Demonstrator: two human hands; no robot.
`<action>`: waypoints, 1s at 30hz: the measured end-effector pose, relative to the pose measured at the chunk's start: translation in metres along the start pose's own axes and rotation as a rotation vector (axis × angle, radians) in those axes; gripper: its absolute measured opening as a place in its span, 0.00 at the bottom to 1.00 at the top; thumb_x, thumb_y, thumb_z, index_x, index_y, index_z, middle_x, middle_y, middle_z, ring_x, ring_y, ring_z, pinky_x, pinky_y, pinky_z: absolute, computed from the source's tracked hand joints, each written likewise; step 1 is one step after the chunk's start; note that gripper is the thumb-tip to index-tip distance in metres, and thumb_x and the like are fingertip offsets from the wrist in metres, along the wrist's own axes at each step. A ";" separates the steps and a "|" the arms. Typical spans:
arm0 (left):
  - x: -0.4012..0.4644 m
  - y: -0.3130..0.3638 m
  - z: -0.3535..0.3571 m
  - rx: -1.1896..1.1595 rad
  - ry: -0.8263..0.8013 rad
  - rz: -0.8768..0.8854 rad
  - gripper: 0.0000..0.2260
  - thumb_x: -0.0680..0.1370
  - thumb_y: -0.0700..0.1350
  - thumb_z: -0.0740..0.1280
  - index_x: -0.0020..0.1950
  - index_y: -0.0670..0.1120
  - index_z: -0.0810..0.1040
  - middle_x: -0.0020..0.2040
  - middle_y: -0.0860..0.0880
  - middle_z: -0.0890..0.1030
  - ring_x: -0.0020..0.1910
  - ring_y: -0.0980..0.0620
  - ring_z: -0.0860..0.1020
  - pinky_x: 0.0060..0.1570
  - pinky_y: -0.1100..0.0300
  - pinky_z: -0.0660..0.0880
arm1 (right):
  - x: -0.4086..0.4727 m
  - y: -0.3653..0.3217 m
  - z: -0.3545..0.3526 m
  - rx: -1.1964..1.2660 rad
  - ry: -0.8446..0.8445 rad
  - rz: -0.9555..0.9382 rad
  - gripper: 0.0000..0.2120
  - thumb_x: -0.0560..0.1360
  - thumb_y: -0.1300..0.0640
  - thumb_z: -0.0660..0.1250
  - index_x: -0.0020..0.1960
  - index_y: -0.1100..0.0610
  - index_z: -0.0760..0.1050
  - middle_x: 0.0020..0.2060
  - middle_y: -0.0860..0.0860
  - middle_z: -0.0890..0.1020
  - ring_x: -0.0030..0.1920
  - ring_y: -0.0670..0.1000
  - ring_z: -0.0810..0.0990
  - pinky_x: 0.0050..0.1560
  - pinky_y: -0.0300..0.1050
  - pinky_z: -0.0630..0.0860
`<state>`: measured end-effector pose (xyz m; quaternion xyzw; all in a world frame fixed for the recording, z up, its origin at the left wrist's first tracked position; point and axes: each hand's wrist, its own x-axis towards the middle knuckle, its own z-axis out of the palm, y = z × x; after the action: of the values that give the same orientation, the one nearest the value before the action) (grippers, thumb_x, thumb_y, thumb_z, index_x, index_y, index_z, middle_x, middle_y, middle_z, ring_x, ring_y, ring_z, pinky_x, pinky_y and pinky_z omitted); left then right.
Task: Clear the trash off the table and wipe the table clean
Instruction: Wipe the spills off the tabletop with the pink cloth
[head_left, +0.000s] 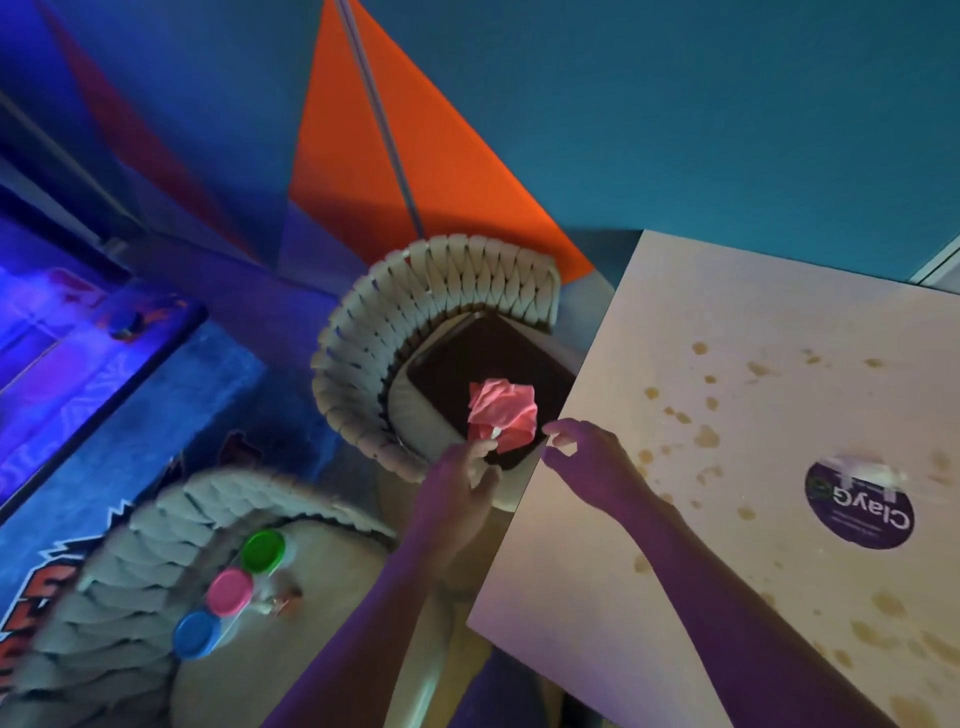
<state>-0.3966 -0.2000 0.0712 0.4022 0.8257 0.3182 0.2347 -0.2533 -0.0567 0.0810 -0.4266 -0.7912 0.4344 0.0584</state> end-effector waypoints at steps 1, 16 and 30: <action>0.011 0.004 -0.001 0.011 0.010 0.018 0.17 0.81 0.49 0.67 0.70 0.52 0.75 0.63 0.54 0.80 0.58 0.59 0.79 0.57 0.56 0.79 | 0.009 -0.002 -0.003 -0.009 0.005 -0.009 0.18 0.78 0.50 0.68 0.67 0.51 0.76 0.60 0.50 0.81 0.56 0.50 0.79 0.58 0.46 0.76; 0.237 -0.027 0.018 0.122 -0.089 -0.043 0.16 0.80 0.46 0.67 0.69 0.49 0.77 0.64 0.51 0.81 0.62 0.53 0.79 0.60 0.59 0.73 | 0.216 0.007 0.000 0.019 0.038 0.101 0.18 0.77 0.52 0.68 0.67 0.51 0.76 0.61 0.52 0.80 0.51 0.50 0.82 0.52 0.46 0.77; 0.362 -0.147 0.101 0.258 -0.285 -0.209 0.15 0.80 0.50 0.65 0.65 0.51 0.78 0.61 0.48 0.81 0.60 0.48 0.80 0.57 0.51 0.78 | 0.360 0.093 0.099 -0.005 -0.058 0.398 0.17 0.76 0.55 0.68 0.64 0.53 0.77 0.61 0.53 0.78 0.57 0.54 0.79 0.54 0.47 0.75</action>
<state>-0.6120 0.0590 -0.1512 0.3822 0.8552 0.1239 0.3275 -0.4681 0.1653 -0.1484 -0.5621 -0.6936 0.4475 -0.0525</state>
